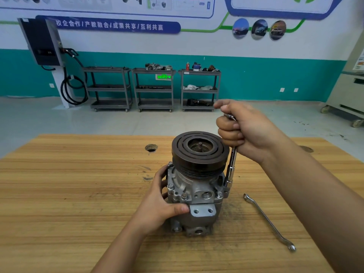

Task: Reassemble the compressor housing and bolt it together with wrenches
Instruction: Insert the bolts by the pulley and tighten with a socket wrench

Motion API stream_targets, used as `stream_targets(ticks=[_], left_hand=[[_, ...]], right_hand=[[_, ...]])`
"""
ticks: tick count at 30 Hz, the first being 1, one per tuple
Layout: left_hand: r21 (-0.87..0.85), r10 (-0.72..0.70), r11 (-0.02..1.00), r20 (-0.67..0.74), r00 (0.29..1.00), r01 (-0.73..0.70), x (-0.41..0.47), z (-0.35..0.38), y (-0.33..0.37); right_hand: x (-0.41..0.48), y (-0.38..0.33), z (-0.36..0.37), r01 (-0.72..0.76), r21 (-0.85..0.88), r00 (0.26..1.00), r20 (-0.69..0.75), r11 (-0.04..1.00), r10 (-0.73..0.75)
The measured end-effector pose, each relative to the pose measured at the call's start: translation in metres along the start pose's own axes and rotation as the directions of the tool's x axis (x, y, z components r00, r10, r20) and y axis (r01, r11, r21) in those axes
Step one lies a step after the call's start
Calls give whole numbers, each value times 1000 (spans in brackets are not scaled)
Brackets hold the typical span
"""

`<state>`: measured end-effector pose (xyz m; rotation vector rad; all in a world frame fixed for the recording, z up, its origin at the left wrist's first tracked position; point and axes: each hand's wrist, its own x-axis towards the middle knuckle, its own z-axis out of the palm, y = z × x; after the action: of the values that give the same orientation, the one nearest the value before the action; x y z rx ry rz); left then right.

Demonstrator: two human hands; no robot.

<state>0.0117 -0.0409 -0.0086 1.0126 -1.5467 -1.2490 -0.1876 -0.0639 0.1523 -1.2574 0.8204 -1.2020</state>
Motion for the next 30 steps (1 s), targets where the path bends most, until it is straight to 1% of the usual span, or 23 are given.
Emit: stream_targets(ticks=[1,2,4,6,7,8,10,11,12,13,14,15,16,18,19,21,22,23,24,25,26,28,30], left_hand=[[7,-1,1000,-5,1000,1,0,0,0],[11,-2,1000,-9,1000,2,0,0,-1],[20,-6,1000,-13,1000,6,1,0,-2],[18,-16,1000,-14,1000,16,1,-1,-2],[14,-18,1000,-15,1000,18,1,-1,-3],[12,-17,1000,-18,1000,17,2,-1,-3],[12,-15,1000,-21,1000,15,1,-1,-3],[12,-14,1000,-19,1000,14,1,-1,-3],[12,-13,1000,-17,1000,13,1,-2,-3],[12,-12,1000,-17,1000,12,1,-1,-2],[9,-12,1000,-16,1000,12,1,-1,-2],[3,-12,1000,-16,1000,12,1,-1,-2],[0,-10,1000,-17,1000,10,2,0,-2],[6,-6,1000,-19,1000,6,2,0,-3],[11,-11,1000,-20,1000,11,2,0,-3],[18,-17,1000,-21,1000,18,2,-1,-3],[18,-19,1000,-23,1000,19,2,-1,-3],[20,-21,1000,-25,999,21,2,-1,-3],[24,-23,999,-26,999,24,1,-1,-3],[28,-24,999,-25,999,25,1,-1,-2],[29,-26,999,-24,999,26,1,-1,-2],[25,-32,999,-25,999,33,0,-1,-1],[23,-31,999,-25,999,32,0,-1,-1]], right_hand=[[-1,2,4,46,-39,993,-108,998,-50],[-3,5,8,94,-81,971,-213,992,-110],[-6,11,15,188,-122,892,-394,974,-222],[-8,14,18,251,-101,826,-497,963,-267],[-8,15,18,262,-80,823,-501,962,-266],[-8,15,16,261,-53,850,-461,964,-255],[-9,14,9,232,2,937,-270,973,-223],[-10,12,2,223,-20,960,-168,975,-223],[-12,10,-7,238,-111,965,-90,965,-248],[-15,8,-16,281,-264,954,-28,923,-299],[-17,6,-24,346,-444,930,44,827,-366],[-18,4,-32,418,-594,896,141,688,-422],[-19,2,-39,473,-696,863,243,540,-442],[-20,0,-51,521,-811,819,388,265,-423],[-19,-1,-56,540,-835,783,452,105,-426],[-17,-5,-60,569,-794,668,598,-214,-442],[-15,-9,-60,590,-733,595,679,-340,-431],[-12,-13,-58,612,-660,521,751,-435,-406],[-9,-16,-55,635,-586,451,810,-503,-375],[-5,-19,-50,655,-522,389,853,-546,-349],[-1,-21,-45,668,-475,344,880,-574,-327],[5,-24,-38,684,-418,299,908,-598,-293],[8,-26,-37,687,-396,301,918,-609,-258]])
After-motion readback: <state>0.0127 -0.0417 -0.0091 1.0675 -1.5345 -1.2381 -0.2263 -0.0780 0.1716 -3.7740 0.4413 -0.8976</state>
